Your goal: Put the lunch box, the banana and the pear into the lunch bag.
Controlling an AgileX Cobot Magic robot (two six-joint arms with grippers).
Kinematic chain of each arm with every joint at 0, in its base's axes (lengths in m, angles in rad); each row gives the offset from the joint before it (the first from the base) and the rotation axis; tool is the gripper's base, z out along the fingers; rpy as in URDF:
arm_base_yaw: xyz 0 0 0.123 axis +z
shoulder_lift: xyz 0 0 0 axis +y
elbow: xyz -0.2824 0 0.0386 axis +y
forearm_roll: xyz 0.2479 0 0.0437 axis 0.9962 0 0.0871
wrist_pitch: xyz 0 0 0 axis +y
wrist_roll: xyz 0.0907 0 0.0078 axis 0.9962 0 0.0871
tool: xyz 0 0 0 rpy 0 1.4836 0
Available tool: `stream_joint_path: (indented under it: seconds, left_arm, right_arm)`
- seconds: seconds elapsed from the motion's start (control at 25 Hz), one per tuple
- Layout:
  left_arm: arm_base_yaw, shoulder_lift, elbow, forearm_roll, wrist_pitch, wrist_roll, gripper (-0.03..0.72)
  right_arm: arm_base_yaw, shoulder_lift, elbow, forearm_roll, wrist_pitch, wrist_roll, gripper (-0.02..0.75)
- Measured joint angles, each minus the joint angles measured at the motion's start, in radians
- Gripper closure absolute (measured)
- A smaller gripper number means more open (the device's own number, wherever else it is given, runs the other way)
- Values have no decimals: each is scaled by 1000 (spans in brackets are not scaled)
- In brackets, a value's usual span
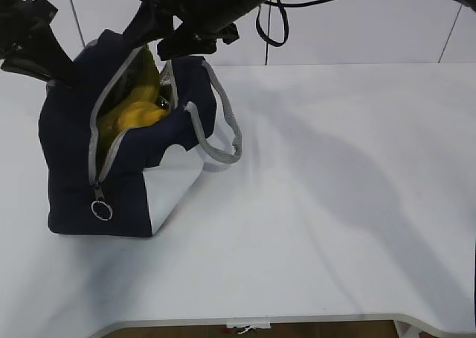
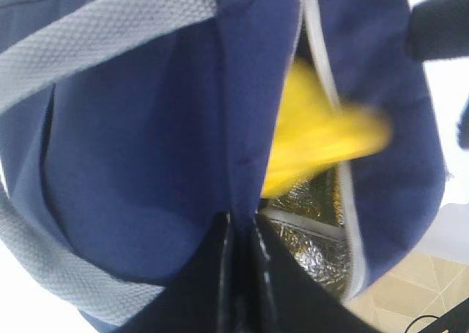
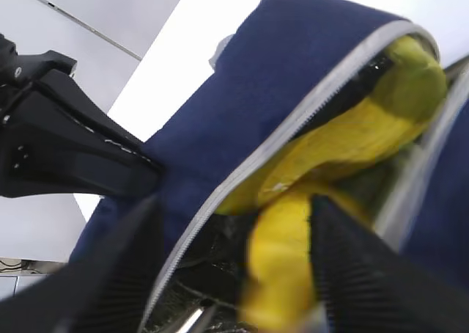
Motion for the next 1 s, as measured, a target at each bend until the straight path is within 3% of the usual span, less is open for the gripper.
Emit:
stream_joint_path:
  seconds: [0.08, 0.24, 0.48, 1.0]
  left_arm:
    - [0, 0, 0, 0, 0, 0, 687]
    - [0, 0, 0, 8, 0, 0, 687]
    - [0, 0, 0, 20, 0, 0, 687]
    - [0, 0, 0, 24, 0, 0, 687]
  right_arm:
    - [-5, 0, -13, -1, 23, 0, 155]
    - [-23, 2, -92, -61, 152, 13, 146]
    - [-31, 2, -154, -322, 230, 200, 155]
    - [-14, 48, -135, -332, 239, 340, 155]
